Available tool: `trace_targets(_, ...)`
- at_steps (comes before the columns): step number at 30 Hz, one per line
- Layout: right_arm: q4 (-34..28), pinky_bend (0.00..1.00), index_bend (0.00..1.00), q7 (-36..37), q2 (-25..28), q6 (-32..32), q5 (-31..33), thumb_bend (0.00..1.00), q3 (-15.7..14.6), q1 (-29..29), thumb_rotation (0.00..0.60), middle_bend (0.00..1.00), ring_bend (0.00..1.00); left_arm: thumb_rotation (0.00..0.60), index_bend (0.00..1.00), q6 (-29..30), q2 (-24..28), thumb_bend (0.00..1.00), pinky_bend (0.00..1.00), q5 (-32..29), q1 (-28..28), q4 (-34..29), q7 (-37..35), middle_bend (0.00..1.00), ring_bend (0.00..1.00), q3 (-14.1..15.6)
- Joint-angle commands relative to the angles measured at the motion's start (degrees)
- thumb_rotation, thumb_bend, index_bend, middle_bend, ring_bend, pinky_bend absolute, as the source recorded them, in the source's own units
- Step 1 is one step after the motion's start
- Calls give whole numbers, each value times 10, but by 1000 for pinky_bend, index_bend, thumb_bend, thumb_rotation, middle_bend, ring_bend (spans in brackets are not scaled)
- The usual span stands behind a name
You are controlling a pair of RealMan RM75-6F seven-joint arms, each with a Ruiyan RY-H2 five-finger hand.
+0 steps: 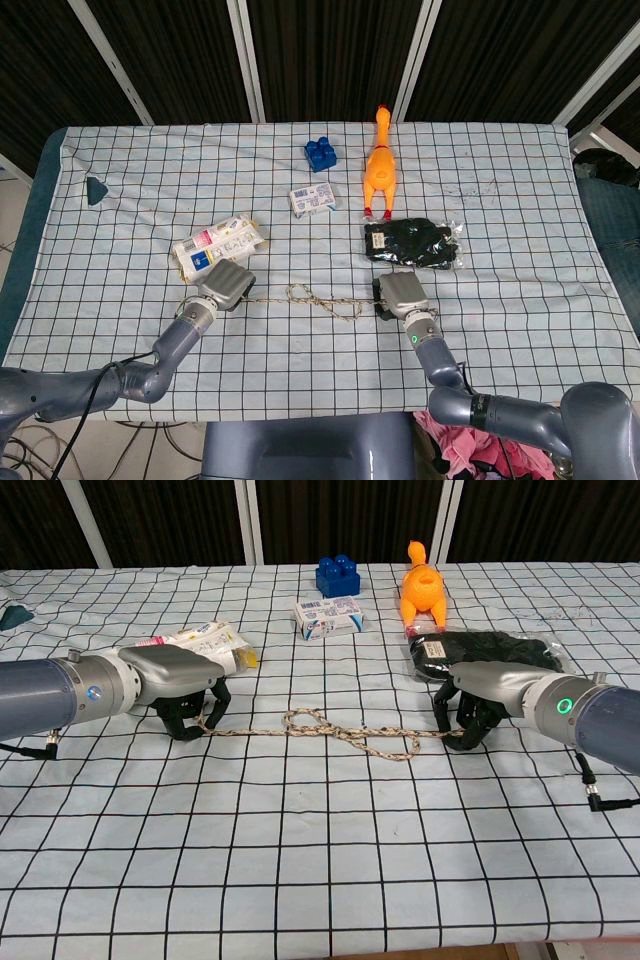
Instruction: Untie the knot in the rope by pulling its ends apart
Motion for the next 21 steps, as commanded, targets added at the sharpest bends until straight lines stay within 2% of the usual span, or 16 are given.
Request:
trace_targets(1,2,1000,580,0,-1,-2,0,385,0,0,600,887,1000,600,601,0,0,469,1000,-1,0,0,1,972,1000,0)
trace_targets(21,-2,1000,581,3,3,-3,-4,389,5,-1,600,887,1000,600,602,2,6,471,1000,-7,1,-7,5,972,1000,-3)
